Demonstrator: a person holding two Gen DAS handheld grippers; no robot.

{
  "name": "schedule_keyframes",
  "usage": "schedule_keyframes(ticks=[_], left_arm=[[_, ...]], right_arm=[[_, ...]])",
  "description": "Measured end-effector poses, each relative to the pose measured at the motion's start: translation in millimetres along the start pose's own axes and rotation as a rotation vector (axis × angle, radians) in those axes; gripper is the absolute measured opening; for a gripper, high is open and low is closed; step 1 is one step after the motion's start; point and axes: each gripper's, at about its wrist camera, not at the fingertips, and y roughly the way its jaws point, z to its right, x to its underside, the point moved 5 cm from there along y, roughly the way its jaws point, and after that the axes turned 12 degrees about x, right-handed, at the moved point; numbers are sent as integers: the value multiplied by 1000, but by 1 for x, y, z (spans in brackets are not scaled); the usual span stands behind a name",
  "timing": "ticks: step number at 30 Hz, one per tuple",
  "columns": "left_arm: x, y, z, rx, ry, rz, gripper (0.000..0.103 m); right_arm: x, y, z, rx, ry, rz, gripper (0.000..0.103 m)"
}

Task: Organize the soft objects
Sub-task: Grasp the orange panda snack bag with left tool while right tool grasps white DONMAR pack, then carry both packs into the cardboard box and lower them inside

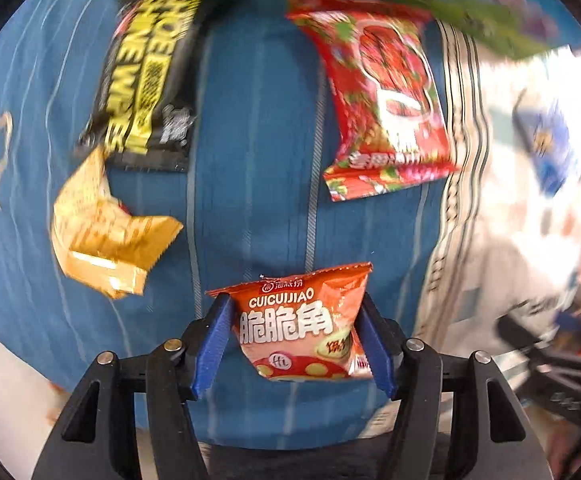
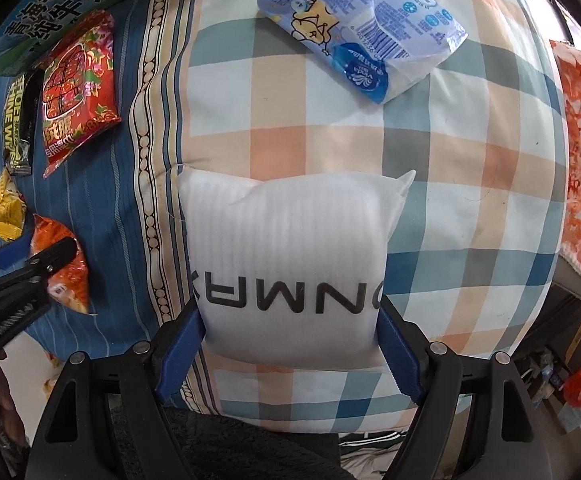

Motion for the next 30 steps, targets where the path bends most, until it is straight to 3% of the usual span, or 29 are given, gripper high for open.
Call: schedule_keyframes(ticks=[6,10,14,16,22,30], left_arm=[[8,-3,-11,63,-77,-16,66],[18,13,-23,65,-129,-25,68],[30,22,-32,90,-171,-11,67],[30,23,-33,84,-172,11,59],[72,22,-2,17,-94,74,54],[88,-12,38,-136,22,171,52]], right_arm=[[4,14,13,-43,24,-18,85],[6,19,18,-38,29,-15,86],[4,19,19,-25,32,-24,87],[2,19,19,-27,41,-22,87],[13,23,25,-40,84,-5,78],[35,6,45,-72,79,31,69]])
